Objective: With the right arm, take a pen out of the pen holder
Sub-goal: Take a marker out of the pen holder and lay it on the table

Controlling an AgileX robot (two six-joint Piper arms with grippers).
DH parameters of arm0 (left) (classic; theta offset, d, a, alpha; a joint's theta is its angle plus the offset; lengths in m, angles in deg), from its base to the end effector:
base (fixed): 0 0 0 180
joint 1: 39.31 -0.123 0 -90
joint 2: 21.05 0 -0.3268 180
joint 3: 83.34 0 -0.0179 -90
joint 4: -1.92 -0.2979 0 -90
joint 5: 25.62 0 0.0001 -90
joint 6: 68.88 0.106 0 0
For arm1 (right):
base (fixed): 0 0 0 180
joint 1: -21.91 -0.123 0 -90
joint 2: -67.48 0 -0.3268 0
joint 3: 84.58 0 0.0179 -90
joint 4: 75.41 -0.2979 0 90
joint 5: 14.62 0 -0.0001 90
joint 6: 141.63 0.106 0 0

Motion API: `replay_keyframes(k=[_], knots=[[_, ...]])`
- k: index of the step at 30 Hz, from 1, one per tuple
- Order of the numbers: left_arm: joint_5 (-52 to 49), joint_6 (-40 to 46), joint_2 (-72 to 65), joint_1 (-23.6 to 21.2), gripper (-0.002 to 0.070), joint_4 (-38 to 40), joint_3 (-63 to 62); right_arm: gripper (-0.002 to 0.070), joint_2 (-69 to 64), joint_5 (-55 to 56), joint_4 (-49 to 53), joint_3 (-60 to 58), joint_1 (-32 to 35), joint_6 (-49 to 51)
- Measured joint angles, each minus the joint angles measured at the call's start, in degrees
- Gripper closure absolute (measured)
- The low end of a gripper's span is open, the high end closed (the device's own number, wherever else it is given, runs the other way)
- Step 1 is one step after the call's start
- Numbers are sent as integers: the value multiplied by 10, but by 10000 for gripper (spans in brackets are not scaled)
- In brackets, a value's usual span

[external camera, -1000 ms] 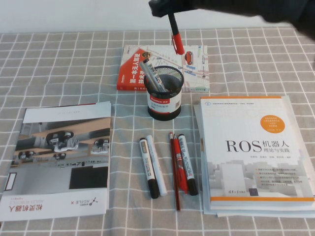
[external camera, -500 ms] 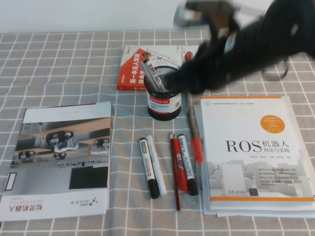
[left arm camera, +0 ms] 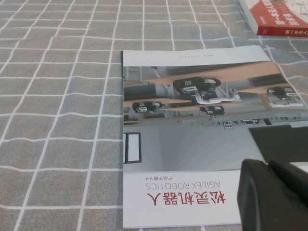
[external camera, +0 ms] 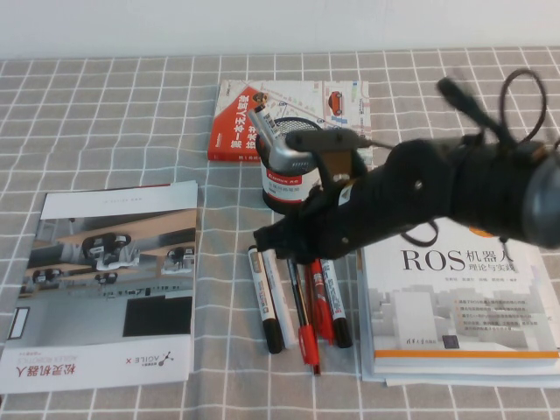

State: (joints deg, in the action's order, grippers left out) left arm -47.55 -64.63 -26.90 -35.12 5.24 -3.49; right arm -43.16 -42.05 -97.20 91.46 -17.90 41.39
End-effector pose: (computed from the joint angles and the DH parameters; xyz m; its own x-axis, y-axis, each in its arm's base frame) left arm 0.0712 -0.0075 0.1644 -0.2995 0.0424 -0.9531 0.0997 0.9949 0.0129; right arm 0.3418 0.3085 0.2406 -0.8202 -0.1916 -0.5390 -0.4332 0.8235 0.3664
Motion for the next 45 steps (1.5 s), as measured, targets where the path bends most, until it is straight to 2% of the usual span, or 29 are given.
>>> replay_keyframes(k=[13, 34, 37, 42, 45], knots=[[0, 0, 0, 0, 678, 0, 0, 633, -66, 28, -11, 36, 3, 0], [0, 0, 0, 0, 678, 0, 0, 632, -91, 39, -4, 41, 18, 1], [0, 0, 0, 0, 678, 0, 0, 599, -91, 41, -4, 41, 18, 1], [0, 0, 0, 0, 678, 0, 0, 470, -94, 41, -4, 41, 18, 1], [0, 0, 0, 0, 678, 0, 0, 428, -95, 41, -4, 41, 18, 1]])
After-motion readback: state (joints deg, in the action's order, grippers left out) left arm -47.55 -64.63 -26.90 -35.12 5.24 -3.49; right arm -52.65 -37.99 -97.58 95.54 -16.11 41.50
